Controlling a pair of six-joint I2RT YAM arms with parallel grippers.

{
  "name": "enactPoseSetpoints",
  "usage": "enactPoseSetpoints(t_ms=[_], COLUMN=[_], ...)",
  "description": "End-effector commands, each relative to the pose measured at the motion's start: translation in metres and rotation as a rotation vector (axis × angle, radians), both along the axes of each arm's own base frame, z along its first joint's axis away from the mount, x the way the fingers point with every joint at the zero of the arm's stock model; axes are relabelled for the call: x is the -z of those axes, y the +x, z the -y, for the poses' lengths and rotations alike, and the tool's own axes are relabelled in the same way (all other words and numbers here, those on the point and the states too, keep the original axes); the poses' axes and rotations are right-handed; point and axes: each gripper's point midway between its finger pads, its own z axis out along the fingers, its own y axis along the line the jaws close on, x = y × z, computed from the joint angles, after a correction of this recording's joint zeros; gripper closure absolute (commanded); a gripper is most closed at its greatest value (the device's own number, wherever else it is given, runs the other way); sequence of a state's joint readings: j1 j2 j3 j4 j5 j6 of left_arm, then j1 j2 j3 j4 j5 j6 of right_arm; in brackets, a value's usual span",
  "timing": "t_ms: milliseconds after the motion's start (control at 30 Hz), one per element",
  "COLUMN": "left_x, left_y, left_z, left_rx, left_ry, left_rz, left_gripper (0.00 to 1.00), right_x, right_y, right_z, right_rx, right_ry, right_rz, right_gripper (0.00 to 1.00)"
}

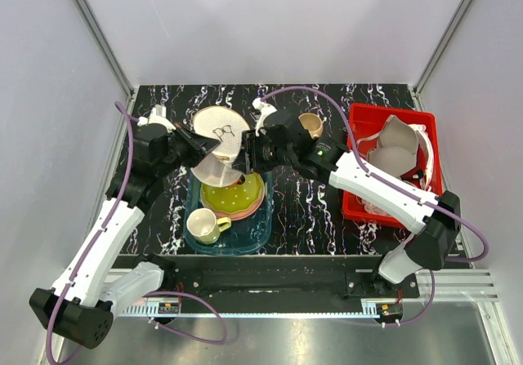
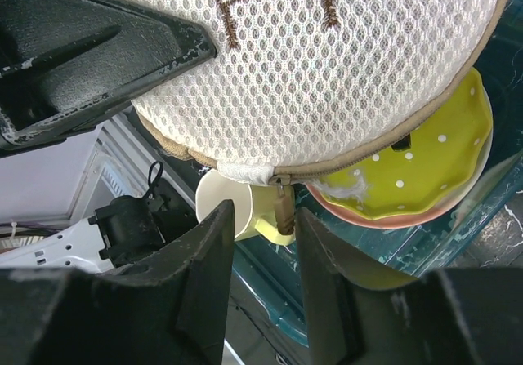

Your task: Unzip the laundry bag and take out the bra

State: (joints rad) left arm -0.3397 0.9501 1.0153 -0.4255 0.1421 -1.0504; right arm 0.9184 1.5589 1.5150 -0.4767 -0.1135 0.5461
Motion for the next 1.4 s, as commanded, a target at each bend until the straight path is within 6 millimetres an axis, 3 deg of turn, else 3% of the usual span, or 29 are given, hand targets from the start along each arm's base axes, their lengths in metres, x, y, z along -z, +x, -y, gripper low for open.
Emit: enactPoseSetpoints(t_ms=[0, 33, 133, 167, 267, 333, 433, 500, 633, 667, 767, 800, 900, 933, 967, 1100, 1200, 1267, 1333, 1367], left_x=[-0.041, -0.041, -0.042, -0.041, -0.042, -0.040, -0.045, -0.050, -0.059, -0.050, -0.052, -0.042, -0.047, -0.037, -0.044, -0.039, -0.032, -0.042, -0.034, -0.046], left_y=[0.000, -0.001, -0.002, -0.001, -0.003, -0.003, -0.004, -0.002, 0.006, 0.015, 0.028, 0.040, 0.053, 0.062, 0.064, 0.070, 0.064, 0.053, 0.042, 0.030], left_z=[0.000, 0.001, 0.000, 0.000, -0.001, -0.002, 0.001, 0.004, 0.016, 0.022, 0.036, 0.043, 0.059, 0.066, 0.071, 0.089, 0.088, 0.081, 0.075, 0.070], left_rx=[0.003, 0.006, 0.008, 0.008, 0.007, 0.017, 0.066, 0.103, 0.186, 0.206, 0.269, 0.293, 0.354, 0.374, 0.394, 0.470, 0.473, 0.451, 0.426, 0.415], left_ry=[-0.032, -0.034, -0.033, -0.033, -0.016, 0.011, 0.060, 0.078, 0.103, 0.108, 0.101, 0.103, 0.087, 0.095, 0.087, 0.077, 0.078, 0.082, 0.076, 0.064], left_rz=[0.120, 0.121, 0.124, 0.124, 0.129, 0.118, 0.123, 0.139, 0.166, 0.137, 0.141, 0.112, 0.131, 0.112, 0.130, 0.120, 0.104, 0.131, 0.113, 0.151], left_gripper=[1.00, 1.00, 1.00, 1.00, 1.00, 1.00, 1.00, 1.00, 1.00, 1.00, 1.00, 1.00, 1.00, 1.00, 0.99, 0.27, 0.10, 0.08, 0.09, 0.09], right_x=[-0.019, -0.018, -0.019, -0.017, -0.009, -0.012, 0.009, 0.007, 0.005, 0.000, -0.007, -0.011, -0.026, -0.028, -0.034, -0.029, -0.016, -0.005, 0.000, 0.000], right_y=[0.008, 0.009, 0.013, 0.014, 0.023, 0.036, 0.045, 0.042, 0.027, 0.021, 0.011, 0.005, -0.003, -0.005, -0.008, -0.007, -0.005, -0.005, -0.004, -0.005], right_z=[-0.004, -0.004, -0.002, -0.001, 0.015, 0.037, 0.070, 0.079, 0.083, 0.080, 0.075, 0.073, 0.074, 0.075, 0.077, 0.079, 0.076, 0.073, 0.073, 0.074], right_rx=[0.016, 0.020, 0.039, 0.047, 0.100, 0.182, 0.232, 0.229, 0.182, 0.159, 0.119, 0.101, 0.094, 0.093, 0.096, 0.119, 0.122, 0.119, 0.121, 0.121], right_ry=[0.018, 0.017, 0.013, 0.004, -0.061, -0.089, -0.135, -0.131, -0.107, -0.080, -0.039, -0.025, 0.014, 0.021, 0.042, 0.041, 0.031, 0.026, 0.018, 0.021], right_rz=[0.067, 0.069, 0.079, 0.080, 0.124, 0.160, 0.140, 0.150, 0.143, 0.132, 0.115, 0.113, 0.123, 0.124, 0.125, 0.109, 0.084, 0.065, 0.058, 0.061], right_gripper=[0.57, 0.59, 0.77, 1.00, 1.00, 1.00, 1.00, 1.00, 1.00, 1.00, 1.00, 1.00, 1.00, 1.00, 1.00, 1.00, 1.00, 1.00, 1.00, 1.00])
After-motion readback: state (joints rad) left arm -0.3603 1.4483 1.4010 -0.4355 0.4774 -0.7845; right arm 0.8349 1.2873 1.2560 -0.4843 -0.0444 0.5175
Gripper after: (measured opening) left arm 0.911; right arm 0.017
